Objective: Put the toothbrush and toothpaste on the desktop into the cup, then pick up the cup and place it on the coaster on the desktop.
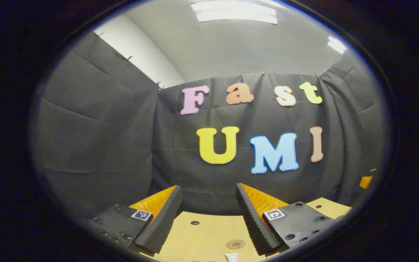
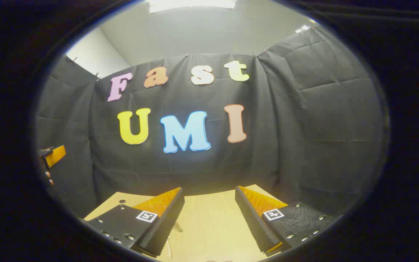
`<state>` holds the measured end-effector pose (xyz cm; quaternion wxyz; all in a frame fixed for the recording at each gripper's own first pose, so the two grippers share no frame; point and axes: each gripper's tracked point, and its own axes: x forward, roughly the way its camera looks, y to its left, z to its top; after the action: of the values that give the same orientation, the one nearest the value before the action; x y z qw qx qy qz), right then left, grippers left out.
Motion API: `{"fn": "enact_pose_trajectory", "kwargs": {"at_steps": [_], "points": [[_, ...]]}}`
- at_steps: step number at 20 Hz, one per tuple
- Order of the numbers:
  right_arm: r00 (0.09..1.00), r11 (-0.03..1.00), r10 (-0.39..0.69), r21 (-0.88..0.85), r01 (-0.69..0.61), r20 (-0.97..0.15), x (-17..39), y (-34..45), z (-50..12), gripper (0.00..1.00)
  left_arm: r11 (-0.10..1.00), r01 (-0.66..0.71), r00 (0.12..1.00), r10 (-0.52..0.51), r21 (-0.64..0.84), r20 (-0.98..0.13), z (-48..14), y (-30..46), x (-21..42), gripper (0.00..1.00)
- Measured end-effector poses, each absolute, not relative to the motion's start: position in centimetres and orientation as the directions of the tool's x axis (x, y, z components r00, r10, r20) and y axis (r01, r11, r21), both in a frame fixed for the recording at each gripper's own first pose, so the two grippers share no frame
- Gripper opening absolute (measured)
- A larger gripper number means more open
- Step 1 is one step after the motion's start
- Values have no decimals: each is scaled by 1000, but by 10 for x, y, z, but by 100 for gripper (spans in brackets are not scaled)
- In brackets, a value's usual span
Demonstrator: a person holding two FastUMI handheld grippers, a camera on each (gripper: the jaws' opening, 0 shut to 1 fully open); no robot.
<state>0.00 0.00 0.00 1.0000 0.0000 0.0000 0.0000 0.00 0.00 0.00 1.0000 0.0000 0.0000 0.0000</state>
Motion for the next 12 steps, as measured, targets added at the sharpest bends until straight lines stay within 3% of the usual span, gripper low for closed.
{"fn": "enact_pose_trajectory", "kwargs": {"at_steps": [7, 12], "points": [[995, 999, -29, -38, 33, 97, 29, 11, 33, 90, 991, -73, 990, 59, -110, -126, -59, 43, -2, 96], [996, 999, -10, -31, 13, 83, 51, 12, 34, 89, 992, -82, 982, 64, -98, -176, -80, 23, 25, 99]]}}
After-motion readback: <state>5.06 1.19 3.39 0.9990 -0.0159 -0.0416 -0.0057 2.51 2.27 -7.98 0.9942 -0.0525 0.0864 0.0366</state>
